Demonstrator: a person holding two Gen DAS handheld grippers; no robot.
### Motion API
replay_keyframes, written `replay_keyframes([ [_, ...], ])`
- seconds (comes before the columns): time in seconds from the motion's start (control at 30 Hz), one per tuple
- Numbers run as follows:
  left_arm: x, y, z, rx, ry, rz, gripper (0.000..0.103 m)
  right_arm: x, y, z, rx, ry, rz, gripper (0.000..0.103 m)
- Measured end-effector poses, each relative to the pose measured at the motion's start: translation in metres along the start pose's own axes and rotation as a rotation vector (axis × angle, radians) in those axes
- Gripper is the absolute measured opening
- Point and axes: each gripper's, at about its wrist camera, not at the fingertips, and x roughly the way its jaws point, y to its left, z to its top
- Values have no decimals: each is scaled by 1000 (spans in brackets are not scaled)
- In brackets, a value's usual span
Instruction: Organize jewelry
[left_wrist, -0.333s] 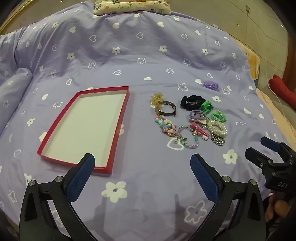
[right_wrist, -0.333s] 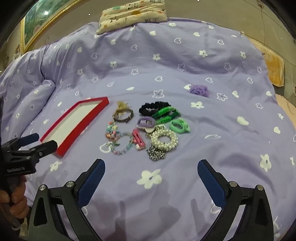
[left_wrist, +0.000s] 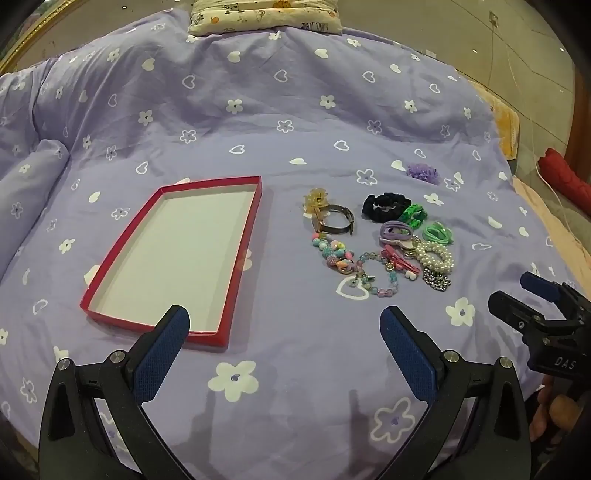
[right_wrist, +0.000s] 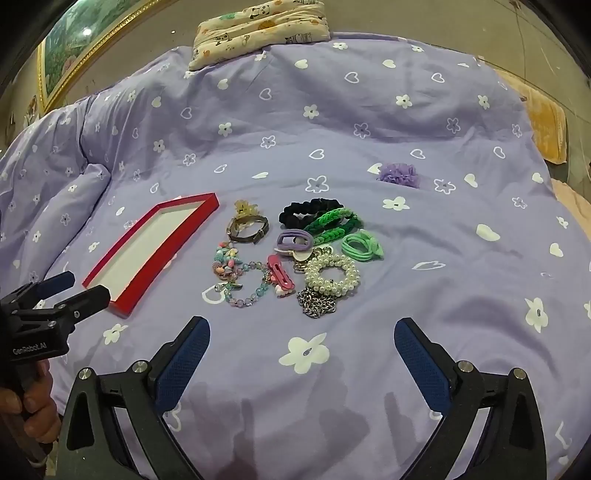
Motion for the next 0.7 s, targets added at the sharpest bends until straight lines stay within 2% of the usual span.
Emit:
replay_keyframes([
  [0.23, 0, -3, 1, 4, -5, 4, 103, -25, 12, -16, -15, -11, -4, 101],
  [0.7, -1, -5, -1, 2, -14, 8, 103, -44, 19, -23, -18, -41, -10, 101],
])
